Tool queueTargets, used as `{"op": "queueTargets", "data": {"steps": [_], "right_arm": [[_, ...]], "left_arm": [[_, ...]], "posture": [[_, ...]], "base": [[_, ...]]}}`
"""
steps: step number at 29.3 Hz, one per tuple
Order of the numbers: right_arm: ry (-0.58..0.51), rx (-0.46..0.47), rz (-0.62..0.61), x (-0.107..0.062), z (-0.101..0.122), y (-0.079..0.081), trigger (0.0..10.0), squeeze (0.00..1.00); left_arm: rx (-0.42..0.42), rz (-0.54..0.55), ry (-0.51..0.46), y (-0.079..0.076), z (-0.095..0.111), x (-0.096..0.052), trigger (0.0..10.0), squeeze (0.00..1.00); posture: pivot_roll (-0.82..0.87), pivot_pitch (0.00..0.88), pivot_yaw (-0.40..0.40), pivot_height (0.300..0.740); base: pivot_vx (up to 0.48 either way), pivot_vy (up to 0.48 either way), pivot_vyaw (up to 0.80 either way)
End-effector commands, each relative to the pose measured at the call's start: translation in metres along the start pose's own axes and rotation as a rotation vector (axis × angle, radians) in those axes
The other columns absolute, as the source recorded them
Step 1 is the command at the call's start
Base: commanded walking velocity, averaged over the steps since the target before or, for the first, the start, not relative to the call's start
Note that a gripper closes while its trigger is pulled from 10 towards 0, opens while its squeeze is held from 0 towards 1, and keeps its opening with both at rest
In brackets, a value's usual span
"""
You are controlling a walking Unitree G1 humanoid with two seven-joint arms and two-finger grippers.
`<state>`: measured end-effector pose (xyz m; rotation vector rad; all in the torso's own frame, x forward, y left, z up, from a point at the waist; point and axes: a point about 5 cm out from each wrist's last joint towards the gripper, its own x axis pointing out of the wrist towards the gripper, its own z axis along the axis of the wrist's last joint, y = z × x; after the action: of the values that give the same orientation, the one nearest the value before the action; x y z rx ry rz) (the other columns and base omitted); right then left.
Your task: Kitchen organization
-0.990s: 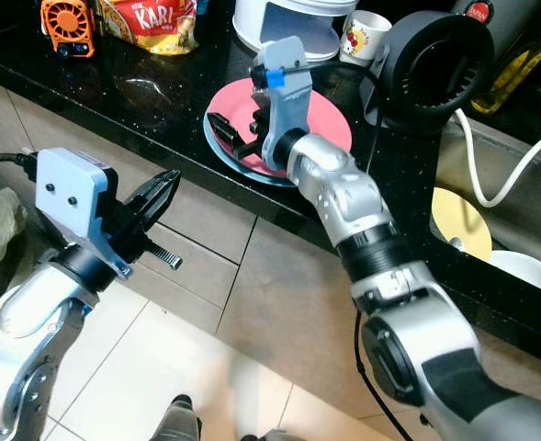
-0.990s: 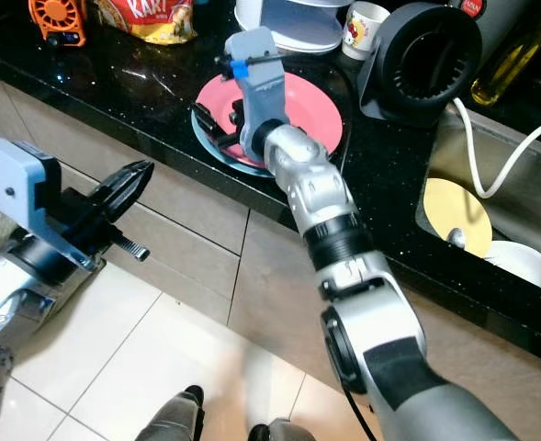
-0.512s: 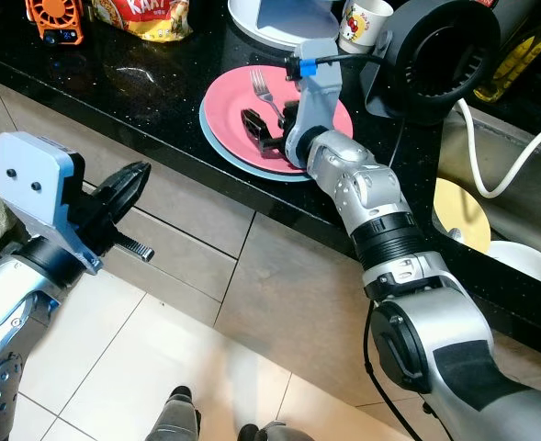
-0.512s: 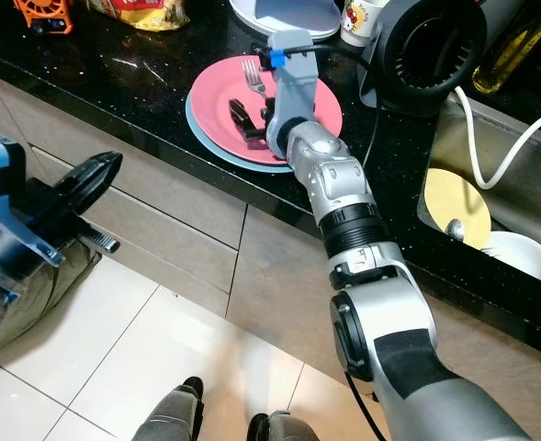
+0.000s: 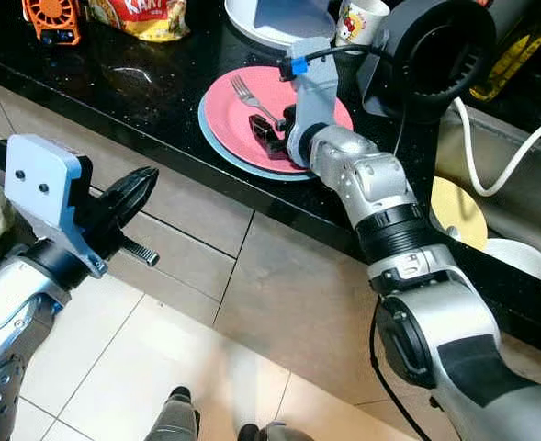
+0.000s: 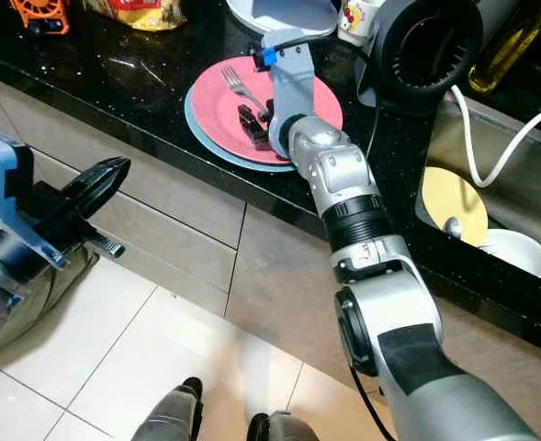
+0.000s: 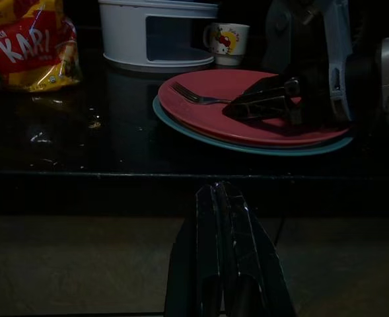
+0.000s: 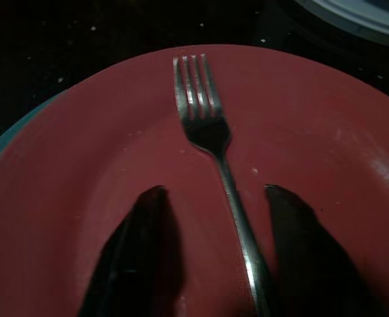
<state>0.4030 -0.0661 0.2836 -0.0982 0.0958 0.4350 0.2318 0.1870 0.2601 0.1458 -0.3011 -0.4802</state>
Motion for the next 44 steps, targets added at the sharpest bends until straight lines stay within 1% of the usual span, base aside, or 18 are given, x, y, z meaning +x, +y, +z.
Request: {"op": "queueTargets", "data": {"steps": [1, 11, 17, 20, 22, 25, 26, 27, 28, 32, 33, 34, 35, 38, 39, 40, 44], "right_arm": [[0.113, -0.002, -0.033, -0.001, -0.023, -0.009, 0.0, 0.00], [0.121, -0.003, -0.037, -0.004, -0.022, -0.011, 0.0, 0.00], [0.117, 0.001, -0.037, -0.006, -0.018, -0.012, 0.0, 0.00], [0.070, 0.042, -0.012, -0.007, -0.013, -0.010, 0.0, 0.00], [0.062, 0.050, -0.007, -0.007, -0.013, -0.009, 0.0, 0.00], [0.011, 0.150, 0.063, -0.009, -0.007, -0.003, 0.0, 0.00], [0.011, 0.150, 0.063, -0.009, -0.007, -0.003, 0.0, 0.00], [-0.013, 0.180, 0.087, -0.010, -0.005, -0.002, 0.0, 0.00], [-0.065, 0.219, 0.130, -0.012, 0.003, 0.000, 0.0, 0.00], [-0.098, 0.234, 0.152, -0.014, 0.007, 0.001, 0.0, 0.00], [-0.108, 0.237, 0.156, -0.014, 0.009, 0.001, 3.8, 0.06], [-0.115, 0.239, 0.158, -0.014, 0.010, 0.000, 3.8, 0.06], [-0.132, 0.231, 0.155, -0.014, 0.011, -0.001, 10.0, 1.00], [-0.171, 0.214, 0.141, -0.012, 0.015, -0.003, 10.0, 1.00], [-0.210, 0.201, 0.136, -0.010, 0.020, -0.004, 10.0, 1.00], [-0.217, 0.200, 0.137, -0.010, 0.021, -0.004, 10.0, 1.00], [-0.198, 0.121, 0.107, -0.004, 0.020, -0.002, 10.0, 1.00]], "left_arm": [[-0.013, -0.034, 0.005, -0.006, -0.001, 0.001, 10.0, 0.00], [-0.017, -0.036, 0.002, -0.006, -0.001, 0.002, 10.0, 0.00], [-0.019, -0.039, -0.001, -0.007, -0.002, 0.003, 10.0, 0.00], [-0.020, -0.043, -0.004, -0.008, -0.002, 0.005, 10.0, 0.00], [-0.021, -0.044, -0.005, -0.008, -0.002, 0.005, 10.0, 0.00], [-0.023, -0.050, -0.008, -0.009, -0.001, 0.006, 10.0, 0.00], [-0.023, -0.050, -0.008, -0.009, -0.001, 0.006, 10.0, 0.00], [-0.024, -0.052, -0.010, -0.009, -0.001, 0.006, 10.0, 0.00], [-0.025, -0.056, -0.013, -0.010, -0.001, 0.007, 10.0, 0.00], [-0.024, -0.058, -0.013, -0.010, -0.001, 0.008, 10.0, 0.00], [-0.025, -0.060, -0.014, -0.010, -0.001, 0.008, 10.0, 0.00], [-0.025, -0.061, -0.014, -0.011, -0.001, 0.009, 10.0, 0.00], [-0.026, -0.062, -0.016, -0.011, -0.001, 0.009, 10.0, 0.00], [-0.027, -0.065, -0.018, -0.012, -0.001, 0.010, 10.0, 0.00], [-0.028, -0.066, -0.018, -0.013, -0.001, 0.010, 10.0, 0.00], [-0.029, -0.067, -0.018, -0.013, -0.001, 0.010, 10.0, 0.00], [-0.030, -0.068, -0.020, -0.014, -0.001, 0.011, 10.0, 0.00]], "posture": [[0.22, 0.199, -0.187, 0.740], [0.22, 0.196, -0.187, 0.740], [0.22, 0.190, -0.187, 0.740], [0.22, 0.187, -0.181, 0.740], [0.22, 0.187, -0.181, 0.740], [0.22, 0.183, -0.175, 0.740], [0.22, 0.183, -0.175, 0.740], [0.22, 0.183, -0.175, 0.740], [0.22, 0.181, -0.174, 0.740], [0.22, 0.180, -0.173, 0.740], [0.22, 0.180, -0.173, 0.740], [0.22, 0.180, -0.173, 0.740], [0.22, 0.181, -0.175, 0.740], [0.22, 0.181, -0.175, 0.740], [0.22, 0.182, -0.175, 0.740], [0.22, 0.182, -0.175, 0.740], [0.22, 0.185, -0.177, 0.740]], "base": [[0.000, 0.000, 0.00], [0.000, 0.000, 0.00], [0.000, 0.000, 0.00], [0.000, 0.000, 0.00], [0.000, 0.000, 0.00], [0.000, 0.000, 0.00], [0.000, 0.000, 0.00], [0.000, 0.000, 0.00], [0.000, 0.000, 0.00], [0.000, 0.000, 0.00], [0.000, 0.000, 0.00], [0.000, 0.000, 0.00], [0.000, 0.000, 0.00], [0.000, 0.000, 0.00], [0.000, 0.000, 0.00], [0.000, 0.000, 0.00], [0.000, 0.000, 0.00]]}}
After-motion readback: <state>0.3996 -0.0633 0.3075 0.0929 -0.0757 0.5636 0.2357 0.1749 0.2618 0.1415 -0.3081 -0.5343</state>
